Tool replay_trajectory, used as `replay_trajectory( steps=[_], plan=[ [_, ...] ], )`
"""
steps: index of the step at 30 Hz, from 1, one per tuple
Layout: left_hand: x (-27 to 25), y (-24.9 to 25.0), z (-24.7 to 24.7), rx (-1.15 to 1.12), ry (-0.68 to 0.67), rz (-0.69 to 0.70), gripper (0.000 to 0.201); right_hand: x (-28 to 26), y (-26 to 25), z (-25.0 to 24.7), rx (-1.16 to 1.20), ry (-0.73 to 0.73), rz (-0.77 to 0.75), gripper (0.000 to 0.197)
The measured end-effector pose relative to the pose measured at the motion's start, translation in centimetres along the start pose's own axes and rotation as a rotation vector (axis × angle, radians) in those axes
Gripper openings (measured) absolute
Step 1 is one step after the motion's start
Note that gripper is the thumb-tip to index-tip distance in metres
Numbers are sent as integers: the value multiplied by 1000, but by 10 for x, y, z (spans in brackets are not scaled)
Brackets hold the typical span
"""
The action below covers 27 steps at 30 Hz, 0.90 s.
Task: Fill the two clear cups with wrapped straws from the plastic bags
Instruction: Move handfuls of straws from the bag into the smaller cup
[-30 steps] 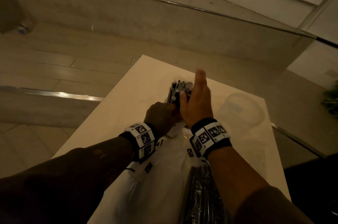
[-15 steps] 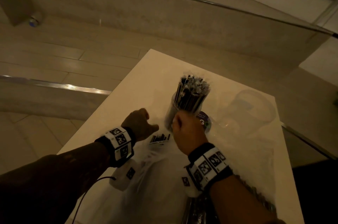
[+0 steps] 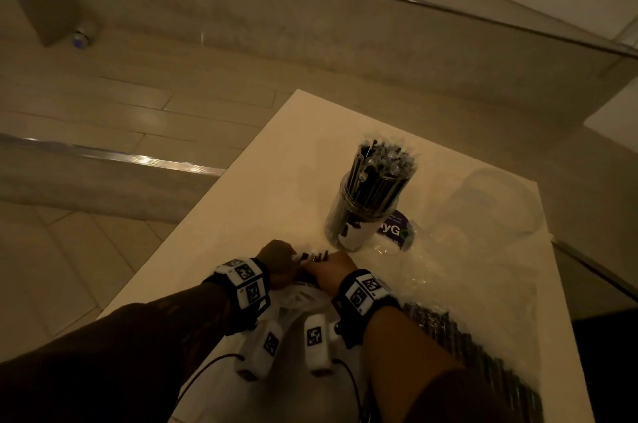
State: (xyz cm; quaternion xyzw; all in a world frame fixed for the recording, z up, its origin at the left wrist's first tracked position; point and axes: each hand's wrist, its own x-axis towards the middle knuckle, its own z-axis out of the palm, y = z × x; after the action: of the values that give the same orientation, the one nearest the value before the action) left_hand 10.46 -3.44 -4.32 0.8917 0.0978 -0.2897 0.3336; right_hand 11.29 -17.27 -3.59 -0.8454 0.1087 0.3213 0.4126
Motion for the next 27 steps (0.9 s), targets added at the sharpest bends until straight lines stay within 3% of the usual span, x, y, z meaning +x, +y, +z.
replay_trajectory(
  steps=[3,6,8,12,18,20,21,23,24,27],
  plan=[
    [2,0,-2,-37,30,18,32,-1,1,1,146,7,-31,6],
    [4,-3,-1,-60,100,-30,35,-4,-2,-2,72,100,-106,8],
    [4,-5,1,-51,110,-74,35,-7,-7,-3,50,155,-177,20],
    [9,-6,5,-59,116,-87,14,-25,-25,-5,182,214,-376,31],
    [6,-5,9,-80,146,-110,42,-84,-82,-63,379,542,-743,30],
    [-3,-3,5,-129,201,-102,48,-106,-99,-88,452,604,-881,11],
    [-9,1,2,-155,269,-51,50,-116,-104,-99,471,612,-923,5],
    [-26,14,-10,-279,408,174,44,-121,-106,-114,461,630,-951,9],
    [-36,24,-18,-385,397,305,41,-120,-104,-118,465,631,-941,10],
    [-66,63,-39,-641,83,574,53,-110,-93,-111,509,628,-814,13]
  ],
)
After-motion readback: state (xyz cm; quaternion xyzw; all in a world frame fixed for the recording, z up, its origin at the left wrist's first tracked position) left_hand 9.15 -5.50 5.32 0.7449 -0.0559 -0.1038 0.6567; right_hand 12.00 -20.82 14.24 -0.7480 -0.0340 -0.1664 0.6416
